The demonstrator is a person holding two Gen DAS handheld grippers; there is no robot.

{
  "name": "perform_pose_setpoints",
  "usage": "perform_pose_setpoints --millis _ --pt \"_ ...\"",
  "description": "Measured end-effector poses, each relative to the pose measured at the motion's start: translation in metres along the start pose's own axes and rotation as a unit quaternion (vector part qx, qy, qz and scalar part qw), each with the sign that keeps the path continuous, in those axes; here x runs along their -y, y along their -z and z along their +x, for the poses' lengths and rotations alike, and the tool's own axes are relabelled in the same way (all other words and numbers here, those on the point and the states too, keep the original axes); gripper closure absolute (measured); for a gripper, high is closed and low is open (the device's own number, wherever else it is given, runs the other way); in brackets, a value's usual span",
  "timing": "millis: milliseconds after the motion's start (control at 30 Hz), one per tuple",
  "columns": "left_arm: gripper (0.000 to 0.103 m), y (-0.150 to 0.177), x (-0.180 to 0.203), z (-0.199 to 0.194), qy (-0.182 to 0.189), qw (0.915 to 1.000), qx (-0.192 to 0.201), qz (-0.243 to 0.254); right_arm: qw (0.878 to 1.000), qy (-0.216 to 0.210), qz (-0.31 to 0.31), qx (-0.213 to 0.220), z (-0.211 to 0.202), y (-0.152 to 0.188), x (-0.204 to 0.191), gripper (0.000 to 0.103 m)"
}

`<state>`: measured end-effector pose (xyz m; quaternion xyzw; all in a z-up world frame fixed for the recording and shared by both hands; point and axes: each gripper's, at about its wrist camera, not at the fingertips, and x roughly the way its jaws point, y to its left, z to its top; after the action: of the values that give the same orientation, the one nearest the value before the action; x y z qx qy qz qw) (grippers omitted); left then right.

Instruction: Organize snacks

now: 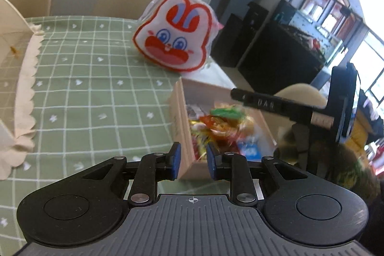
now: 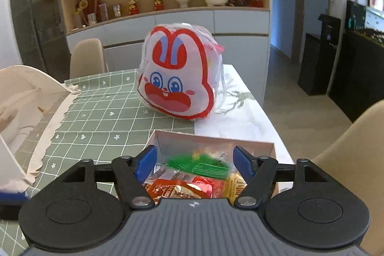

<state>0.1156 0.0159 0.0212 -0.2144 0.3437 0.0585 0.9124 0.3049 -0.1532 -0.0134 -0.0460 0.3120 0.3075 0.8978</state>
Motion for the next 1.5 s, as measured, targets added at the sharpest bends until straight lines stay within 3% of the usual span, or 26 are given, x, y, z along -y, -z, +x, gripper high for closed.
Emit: perform_pose_setpoints --millis 200,333,533,600,700,900,1500 --pt "0.082 0.016 0.011 -0.025 0.026 0.9982 0.007 0.054 0.998 0.039 0.036 0.032 -0.067 0.029 -0.009 0.032" --pt "0.086 0.030 0.027 -0.046 0.036 0.9954 0.010 0.089 0.996 0.062 0.053 0.020 -0.130 0.054 -0.028 0.026" --pt "0.086 0.055 0.049 -0.069 -0.020 0.9917 -0.004 0.127 0.995 0.077 0.064 -0.022 -0.186 0.090 -0.063 0.025" --pt "0.086 0.060 0.053 -0.072 -0.035 0.9898 -0.009 0.138 0.993 0.076 0.079 -0.037 -0.193 0.095 -0.069 0.025" --pt "0.086 0.064 0.054 -0.076 -0.028 0.9890 -0.017 0.144 0.992 0.070 0.092 -0.050 -0.199 0.097 -0.076 0.025" --pt "0.086 0.066 0.054 -0.084 -0.008 0.9907 -0.017 0.135 0.992 0.084 0.074 -0.057 -0.204 0.099 -0.087 0.025" --pt "0.086 0.071 0.058 -0.085 -0.004 0.9916 -0.029 0.126 0.992 0.084 0.074 -0.064 -0.206 0.105 -0.083 0.025"
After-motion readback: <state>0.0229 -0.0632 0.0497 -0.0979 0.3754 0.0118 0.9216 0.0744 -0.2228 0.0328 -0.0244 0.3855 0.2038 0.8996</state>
